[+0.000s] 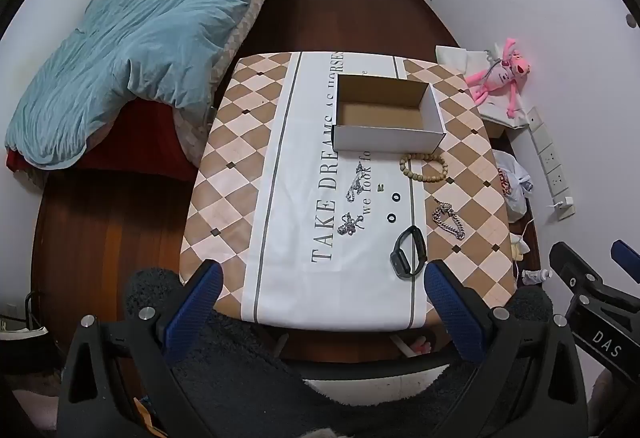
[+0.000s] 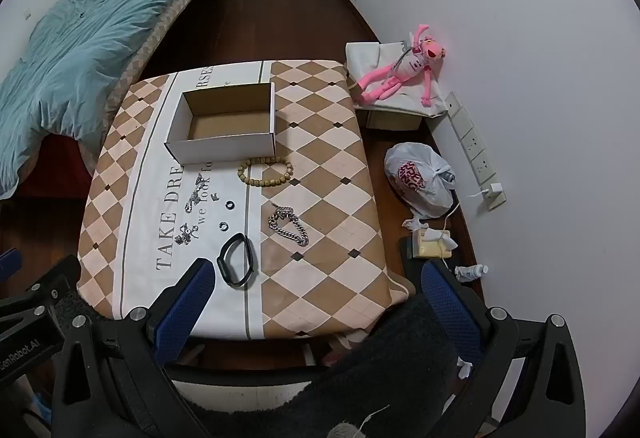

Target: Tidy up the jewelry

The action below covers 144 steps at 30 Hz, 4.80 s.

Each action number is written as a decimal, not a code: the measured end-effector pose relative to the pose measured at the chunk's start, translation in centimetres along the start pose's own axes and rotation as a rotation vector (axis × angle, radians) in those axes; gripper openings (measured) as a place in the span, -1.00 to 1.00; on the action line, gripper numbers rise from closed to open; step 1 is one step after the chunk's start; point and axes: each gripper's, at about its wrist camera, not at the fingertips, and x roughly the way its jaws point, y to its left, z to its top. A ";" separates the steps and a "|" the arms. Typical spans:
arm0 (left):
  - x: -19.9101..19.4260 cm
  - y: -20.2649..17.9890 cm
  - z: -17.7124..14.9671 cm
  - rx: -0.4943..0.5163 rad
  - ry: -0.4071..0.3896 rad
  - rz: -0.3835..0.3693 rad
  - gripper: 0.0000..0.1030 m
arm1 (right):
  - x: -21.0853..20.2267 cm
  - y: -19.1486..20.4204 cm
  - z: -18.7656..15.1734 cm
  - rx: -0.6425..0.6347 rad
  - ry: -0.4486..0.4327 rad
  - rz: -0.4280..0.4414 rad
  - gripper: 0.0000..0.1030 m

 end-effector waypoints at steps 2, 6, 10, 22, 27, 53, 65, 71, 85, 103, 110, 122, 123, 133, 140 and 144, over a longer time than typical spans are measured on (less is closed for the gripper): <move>0.0 0.0 0.0 -0.001 -0.002 0.000 1.00 | 0.0 0.0 0.0 0.000 0.002 -0.004 1.00; 0.0 0.0 0.0 0.001 -0.006 0.003 1.00 | -0.1 0.0 0.0 -0.001 0.000 -0.003 1.00; -0.1 0.0 0.0 0.000 -0.010 0.004 1.00 | -0.1 0.0 0.0 0.000 -0.002 -0.004 1.00; -0.5 -0.8 0.4 -0.003 -0.013 -0.001 1.00 | -0.3 0.1 0.3 -0.001 -0.007 -0.005 1.00; -0.5 -0.8 0.3 -0.003 -0.012 -0.003 1.00 | -0.4 0.2 0.4 -0.001 -0.008 -0.009 1.00; -0.5 -0.7 0.5 -0.004 -0.017 -0.007 1.00 | -0.3 0.2 -0.1 -0.004 -0.013 -0.014 1.00; -1.0 -0.5 1.7 -0.012 -0.036 -0.018 1.00 | -1.7 0.1 1.2 -0.005 -0.034 -0.008 1.00; -1.5 -0.2 1.5 -0.014 -0.046 -0.026 1.00 | -2.0 0.1 1.1 -0.009 -0.052 -0.011 1.00; -1.8 -0.4 1.7 -0.015 -0.052 -0.030 1.00 | -2.6 0.3 1.4 -0.011 -0.061 -0.014 1.00; -0.9 -0.7 2.3 0.005 -0.053 -0.013 1.00 | -1.8 -0.6 2.1 0.014 -0.050 -0.015 1.00; 5.0 -2.5 3.3 0.055 -0.004 0.047 1.00 | 4.6 -2.9 2.0 0.046 0.029 -0.061 1.00; 15.0 -8.1 1.4 0.154 0.172 0.045 1.00 | 16.2 -4.9 -0.9 0.042 0.208 -0.095 1.00; 15.4 -8.4 1.3 0.156 0.180 0.043 1.00 | 16.8 -5.1 -1.1 0.043 0.216 -0.098 1.00; 19.4 -10.7 0.0 0.165 0.259 0.016 0.98 | 20.7 -6.6 -2.4 0.074 0.290 -0.114 1.00; 21.4 -10.8 -0.4 0.122 0.305 -0.042 0.77 | 21.8 -6.8 -2.6 0.083 0.314 -0.106 1.00; 22.1 -10.7 -0.4 0.098 0.327 -0.101 0.29 | 22.0 -6.5 -2.6 0.079 0.322 -0.099 1.00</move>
